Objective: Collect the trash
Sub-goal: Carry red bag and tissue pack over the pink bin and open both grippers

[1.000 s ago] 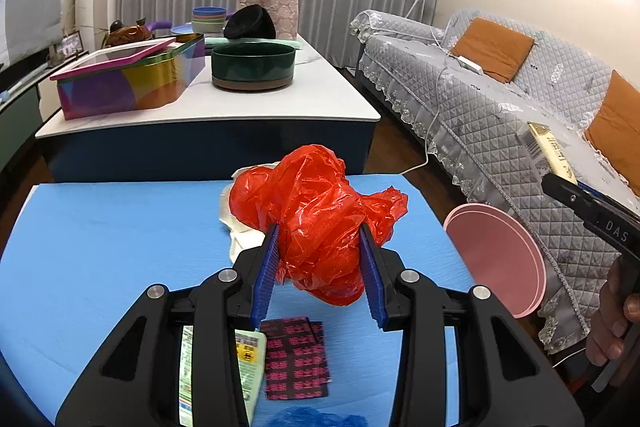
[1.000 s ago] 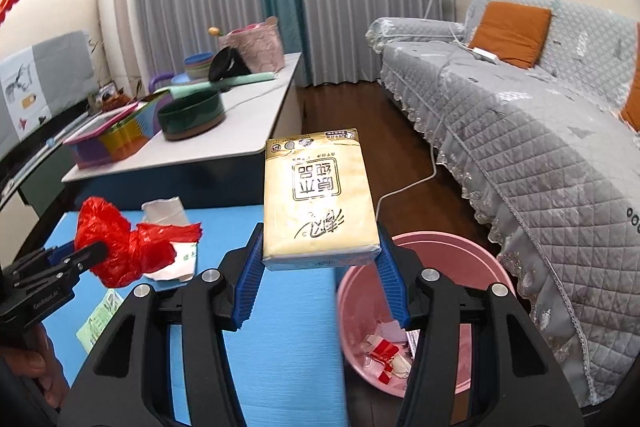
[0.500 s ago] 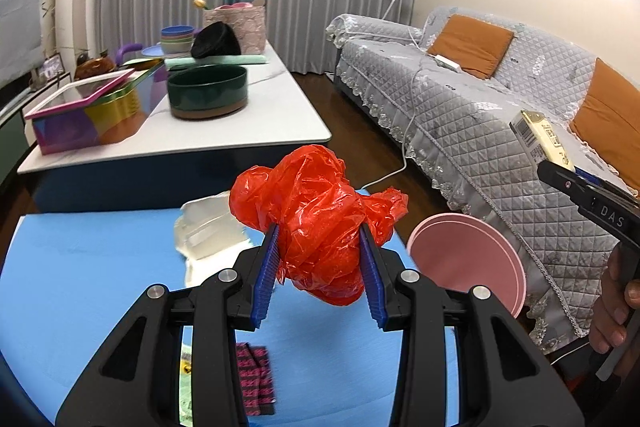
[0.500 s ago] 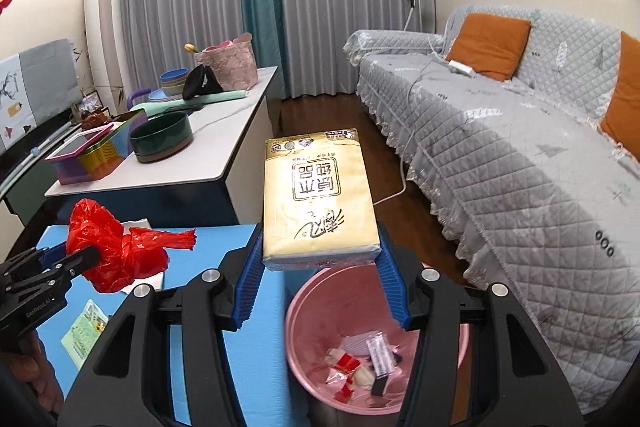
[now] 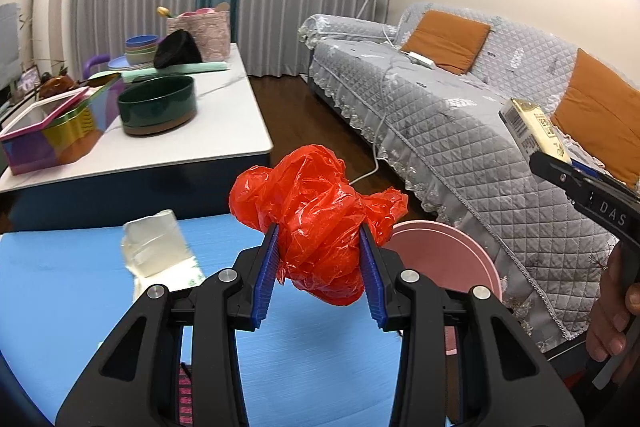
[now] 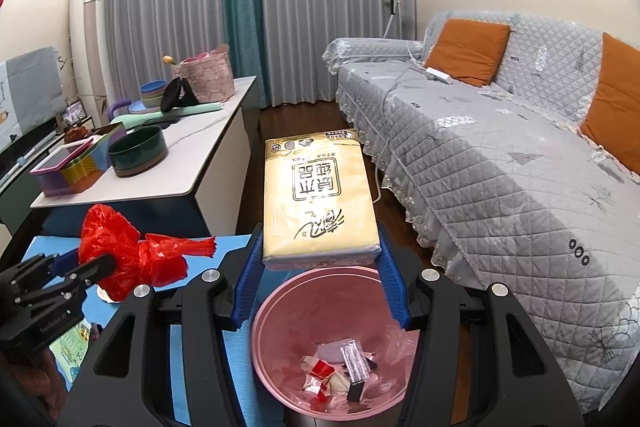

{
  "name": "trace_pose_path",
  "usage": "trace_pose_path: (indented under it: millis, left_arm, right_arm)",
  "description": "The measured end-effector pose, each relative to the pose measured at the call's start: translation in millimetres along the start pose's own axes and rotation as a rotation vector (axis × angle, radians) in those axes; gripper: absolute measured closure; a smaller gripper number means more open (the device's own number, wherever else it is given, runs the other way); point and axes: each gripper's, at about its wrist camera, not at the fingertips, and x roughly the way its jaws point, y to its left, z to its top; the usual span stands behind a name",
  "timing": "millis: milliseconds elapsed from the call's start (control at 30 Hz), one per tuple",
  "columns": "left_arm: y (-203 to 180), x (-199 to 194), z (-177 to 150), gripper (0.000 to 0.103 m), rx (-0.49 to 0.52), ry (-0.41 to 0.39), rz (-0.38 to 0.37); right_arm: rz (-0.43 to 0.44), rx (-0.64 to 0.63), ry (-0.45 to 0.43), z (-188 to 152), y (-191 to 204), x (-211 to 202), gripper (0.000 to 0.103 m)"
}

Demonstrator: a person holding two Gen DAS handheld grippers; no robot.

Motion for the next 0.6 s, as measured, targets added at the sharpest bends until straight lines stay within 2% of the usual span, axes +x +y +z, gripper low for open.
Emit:
trace_pose_path:
  millis: [300, 600]
  left_arm:
    - [-26, 15, 2, 0.065, 0.022, 0.017, -0.037]
    - [-54, 30, 0, 0.065, 0.046, 0.034, -0.082]
  right_arm:
    - [-0.033, 0.067, 0.013, -1, -35, 3, 0.050]
    - [-0.035, 0.104, 0.050, -8, -50, 13, 0.050]
